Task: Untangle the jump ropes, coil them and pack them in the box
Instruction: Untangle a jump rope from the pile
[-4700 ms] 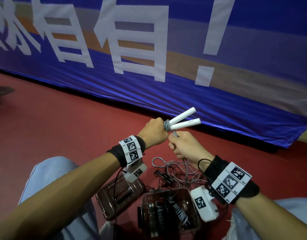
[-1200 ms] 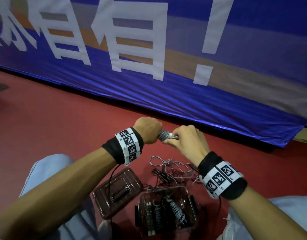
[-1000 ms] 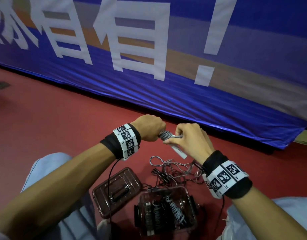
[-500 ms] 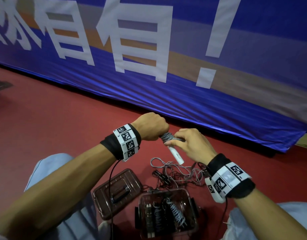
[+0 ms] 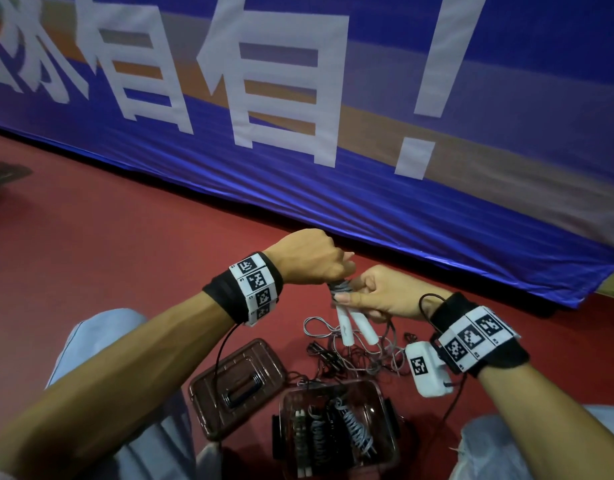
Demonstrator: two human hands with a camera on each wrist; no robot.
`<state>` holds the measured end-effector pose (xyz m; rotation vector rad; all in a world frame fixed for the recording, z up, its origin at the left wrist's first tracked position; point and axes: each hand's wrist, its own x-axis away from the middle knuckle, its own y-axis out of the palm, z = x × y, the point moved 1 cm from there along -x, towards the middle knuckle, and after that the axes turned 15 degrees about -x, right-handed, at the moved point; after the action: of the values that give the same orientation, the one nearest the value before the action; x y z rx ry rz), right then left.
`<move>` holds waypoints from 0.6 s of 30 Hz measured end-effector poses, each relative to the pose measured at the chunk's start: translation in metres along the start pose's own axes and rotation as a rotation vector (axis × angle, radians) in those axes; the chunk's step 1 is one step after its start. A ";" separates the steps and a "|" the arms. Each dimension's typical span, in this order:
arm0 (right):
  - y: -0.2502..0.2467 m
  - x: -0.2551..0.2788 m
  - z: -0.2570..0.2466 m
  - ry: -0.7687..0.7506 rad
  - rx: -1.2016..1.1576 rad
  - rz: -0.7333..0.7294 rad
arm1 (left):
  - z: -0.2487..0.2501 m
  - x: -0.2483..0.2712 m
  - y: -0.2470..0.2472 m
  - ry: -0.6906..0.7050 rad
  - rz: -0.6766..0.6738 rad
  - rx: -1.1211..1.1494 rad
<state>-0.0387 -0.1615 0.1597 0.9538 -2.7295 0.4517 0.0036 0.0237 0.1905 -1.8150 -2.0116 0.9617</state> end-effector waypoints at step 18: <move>0.015 0.020 -0.009 -0.114 -0.633 -0.387 | 0.005 0.000 -0.017 -0.351 0.428 0.161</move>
<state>-0.0623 -0.1586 0.1712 1.2792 -2.4196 -0.5153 -0.0129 0.0220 0.1971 -2.1481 -1.6776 1.6131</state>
